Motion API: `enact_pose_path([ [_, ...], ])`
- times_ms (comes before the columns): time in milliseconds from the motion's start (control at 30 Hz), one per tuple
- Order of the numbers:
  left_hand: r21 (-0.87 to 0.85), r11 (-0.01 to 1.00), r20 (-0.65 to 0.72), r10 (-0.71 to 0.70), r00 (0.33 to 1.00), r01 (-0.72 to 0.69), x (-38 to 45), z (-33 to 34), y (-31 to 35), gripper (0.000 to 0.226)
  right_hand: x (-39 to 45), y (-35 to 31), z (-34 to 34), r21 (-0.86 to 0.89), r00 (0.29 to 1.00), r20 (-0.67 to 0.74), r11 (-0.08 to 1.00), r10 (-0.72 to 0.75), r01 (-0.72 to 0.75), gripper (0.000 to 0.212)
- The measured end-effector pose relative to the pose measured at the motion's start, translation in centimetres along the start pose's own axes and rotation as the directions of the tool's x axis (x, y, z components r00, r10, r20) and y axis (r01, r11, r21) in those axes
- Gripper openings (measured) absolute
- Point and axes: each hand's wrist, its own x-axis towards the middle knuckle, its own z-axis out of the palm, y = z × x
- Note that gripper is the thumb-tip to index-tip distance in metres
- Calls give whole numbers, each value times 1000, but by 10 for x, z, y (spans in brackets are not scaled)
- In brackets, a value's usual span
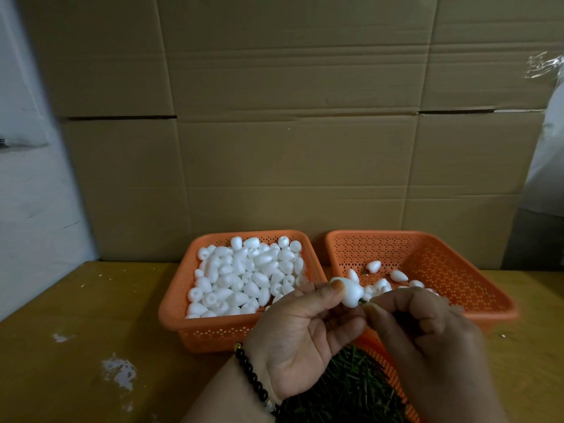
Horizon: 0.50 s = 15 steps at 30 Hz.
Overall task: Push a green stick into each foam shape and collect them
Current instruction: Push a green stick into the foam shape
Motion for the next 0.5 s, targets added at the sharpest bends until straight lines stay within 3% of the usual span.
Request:
enact_pose_path([
  [367, -13, 1000, -7, -14, 1000, 13, 2, -1, 0, 17, -2, 5, 2, -5, 999, 22, 999, 36, -36, 7],
  [500, 29, 999, 3, -18, 1000, 18, 3, -3, 3, 18, -2, 4, 4, 60, 995, 57, 994, 84, -87, 22],
])
